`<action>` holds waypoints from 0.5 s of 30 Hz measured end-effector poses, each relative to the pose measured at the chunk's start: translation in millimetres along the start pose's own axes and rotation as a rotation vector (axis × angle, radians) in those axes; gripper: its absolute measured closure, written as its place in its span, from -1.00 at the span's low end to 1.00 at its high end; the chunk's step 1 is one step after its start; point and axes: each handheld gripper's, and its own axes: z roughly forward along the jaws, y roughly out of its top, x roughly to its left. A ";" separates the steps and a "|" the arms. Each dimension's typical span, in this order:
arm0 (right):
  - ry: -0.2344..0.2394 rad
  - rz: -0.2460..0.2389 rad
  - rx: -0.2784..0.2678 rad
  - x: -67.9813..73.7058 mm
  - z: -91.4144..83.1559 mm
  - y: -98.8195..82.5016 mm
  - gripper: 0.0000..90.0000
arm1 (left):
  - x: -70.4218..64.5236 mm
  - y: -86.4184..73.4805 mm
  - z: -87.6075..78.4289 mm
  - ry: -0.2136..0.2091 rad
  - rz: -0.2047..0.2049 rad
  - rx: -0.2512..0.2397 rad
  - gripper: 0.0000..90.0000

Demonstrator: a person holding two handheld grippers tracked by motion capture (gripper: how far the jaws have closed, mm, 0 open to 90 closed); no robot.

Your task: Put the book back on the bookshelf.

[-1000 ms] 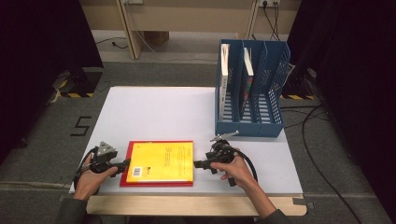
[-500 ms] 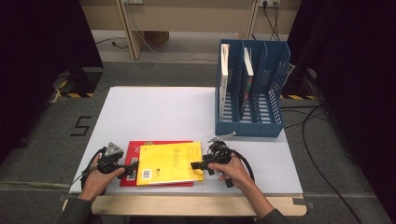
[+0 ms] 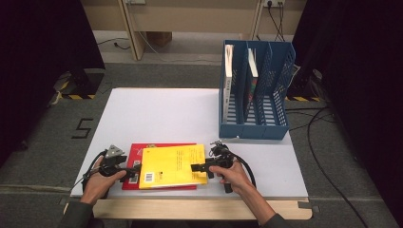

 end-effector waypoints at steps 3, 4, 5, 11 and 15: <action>0.044 0.050 -0.055 -4.2 -3.9 2.1 -0.46 | 0.0 -0.2 -0.2 -0.008 0.002 -0.001 -0.30; 0.065 0.080 -0.073 -5.1 -6.0 3.2 -0.43 | -0.3 -0.3 -0.2 -0.007 0.003 -0.002 -0.30; 0.093 0.094 -0.099 -6.9 -7.9 4.5 -0.40 | -0.4 -0.3 -0.2 -0.007 0.005 -0.003 -0.30; 0.127 0.060 -0.161 -2.5 -18.2 12.9 -0.15 | -2.4 -0.6 -1.1 0.007 0.022 -0.005 -0.26; 0.132 0.033 -0.169 -7.2 -20.3 26.6 0.04 | -1.3 -3.3 0.6 -0.001 -0.012 -0.022 -0.32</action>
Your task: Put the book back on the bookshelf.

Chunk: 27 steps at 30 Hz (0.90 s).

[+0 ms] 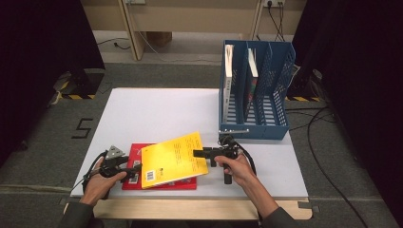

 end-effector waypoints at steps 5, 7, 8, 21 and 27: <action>0.002 -0.042 0.010 8.8 -1.5 15.7 0.14 | -1.2 0.1 0.2 0.008 0.005 -0.004 -0.31; 0.002 -0.065 0.008 15.1 -3.3 22.3 0.19 | -2.1 0.1 0.3 0.012 0.010 -0.005 -0.31; -0.004 -0.084 0.009 20.6 -4.2 27.4 0.22 | -2.8 0.2 0.5 0.016 0.011 -0.005 -0.32; -0.095 -0.304 0.233 86.2 8.8 67.6 0.38 | -20.1 3.5 5.5 -0.013 0.069 -0.006 -0.58; -0.096 -0.311 0.268 84.1 6.8 69.1 0.40 | -19.9 4.2 7.2 -0.009 0.065 -0.004 -0.66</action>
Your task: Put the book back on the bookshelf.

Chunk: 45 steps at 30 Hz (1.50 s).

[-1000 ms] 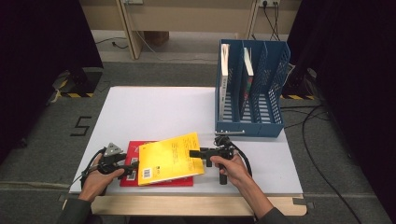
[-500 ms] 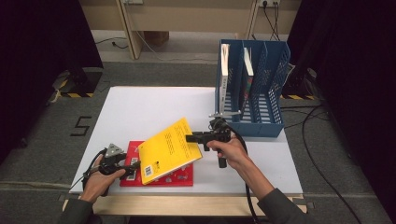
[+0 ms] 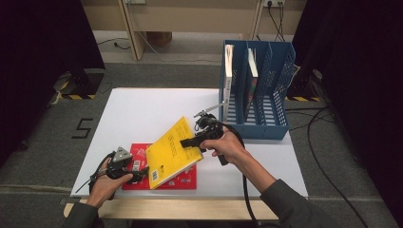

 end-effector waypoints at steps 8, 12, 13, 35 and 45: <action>-0.024 -0.105 0.038 11.2 -9.1 10.9 0.52 | -8.5 1.5 2.7 -0.058 0.051 0.001 -0.69; -0.058 -0.140 0.044 15.5 -21.4 17.5 0.57 | 4.5 0.6 -1.6 -0.050 -0.010 -0.046 -0.67; -0.066 -0.147 0.050 16.1 -25.5 19.1 0.58 | 9.5 0.2 -4.0 -0.045 -0.043 -0.063 -0.67; -0.344 -0.160 0.183 -3.1 -112.5 1.2 0.67 | 70.5 -19.3 -12.3 0.128 -0.197 -0.062 -0.67; -0.358 -0.125 0.158 -10.7 -122.5 -5.1 0.65 | 74.1 -21.6 -11.0 0.222 -0.148 -0.009 -0.67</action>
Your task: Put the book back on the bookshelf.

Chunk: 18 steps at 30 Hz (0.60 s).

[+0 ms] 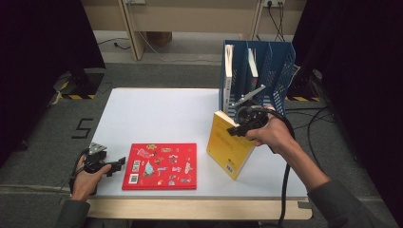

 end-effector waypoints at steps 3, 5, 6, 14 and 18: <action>0.003 0.002 0.012 1.6 3.1 4.6 0.64 | 0.3 -0.7 1.0 0.003 -0.002 0.000 -0.68; 0.007 0.009 0.023 2.8 5.3 7.7 0.63 | 0.0 -0.9 1.0 0.003 0.000 0.000 -0.68; 0.009 0.012 0.030 3.1 5.8 9.1 0.62 | 0.0 -0.9 1.0 0.002 0.000 -0.001 -0.68; 0.008 0.067 0.045 -1.8 9.1 12.2 0.58 | -0.3 -1.0 1.0 0.003 -0.002 -0.001 -0.69; 0.026 0.089 0.056 -4.4 13.9 14.1 0.56 | -0.2 -1.0 1.1 0.002 -0.003 -0.001 -0.69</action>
